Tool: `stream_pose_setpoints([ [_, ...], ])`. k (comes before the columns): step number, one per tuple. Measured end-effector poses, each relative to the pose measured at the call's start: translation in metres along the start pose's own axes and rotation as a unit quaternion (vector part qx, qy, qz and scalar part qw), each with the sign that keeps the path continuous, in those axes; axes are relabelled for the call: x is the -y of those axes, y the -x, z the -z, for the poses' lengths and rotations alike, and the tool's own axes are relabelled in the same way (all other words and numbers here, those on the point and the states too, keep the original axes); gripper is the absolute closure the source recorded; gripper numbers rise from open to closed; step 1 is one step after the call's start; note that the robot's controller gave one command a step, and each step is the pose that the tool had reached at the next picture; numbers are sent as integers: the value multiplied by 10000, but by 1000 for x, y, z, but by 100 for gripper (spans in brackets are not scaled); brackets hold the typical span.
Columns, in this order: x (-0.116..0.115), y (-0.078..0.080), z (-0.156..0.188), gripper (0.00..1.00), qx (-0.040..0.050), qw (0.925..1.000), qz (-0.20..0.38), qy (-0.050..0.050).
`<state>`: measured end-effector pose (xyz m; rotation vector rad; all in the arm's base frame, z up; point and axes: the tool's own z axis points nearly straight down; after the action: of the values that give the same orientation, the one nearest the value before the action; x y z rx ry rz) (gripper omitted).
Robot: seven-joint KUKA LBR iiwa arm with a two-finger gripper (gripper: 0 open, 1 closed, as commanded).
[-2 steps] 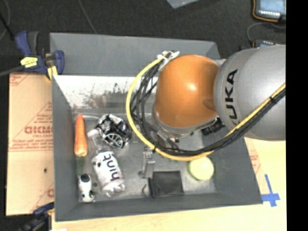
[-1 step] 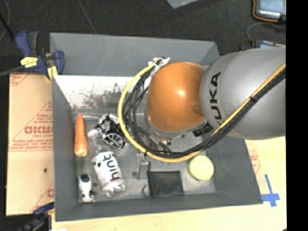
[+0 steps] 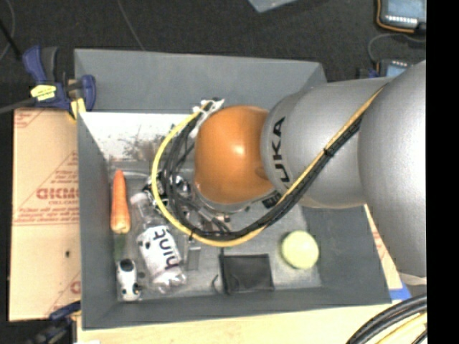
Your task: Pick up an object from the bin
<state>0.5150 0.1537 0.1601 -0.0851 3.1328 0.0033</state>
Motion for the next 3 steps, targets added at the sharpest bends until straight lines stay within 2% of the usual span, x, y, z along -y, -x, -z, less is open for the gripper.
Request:
stream_pose_setpoints([
  [1,-5,1,-24,0,-55,10000,4,-4],
  [2,-3,9,-7,0,12,9998,-191,6],
  [3,7,15,-41,0,-21,9990,-453,3],
])
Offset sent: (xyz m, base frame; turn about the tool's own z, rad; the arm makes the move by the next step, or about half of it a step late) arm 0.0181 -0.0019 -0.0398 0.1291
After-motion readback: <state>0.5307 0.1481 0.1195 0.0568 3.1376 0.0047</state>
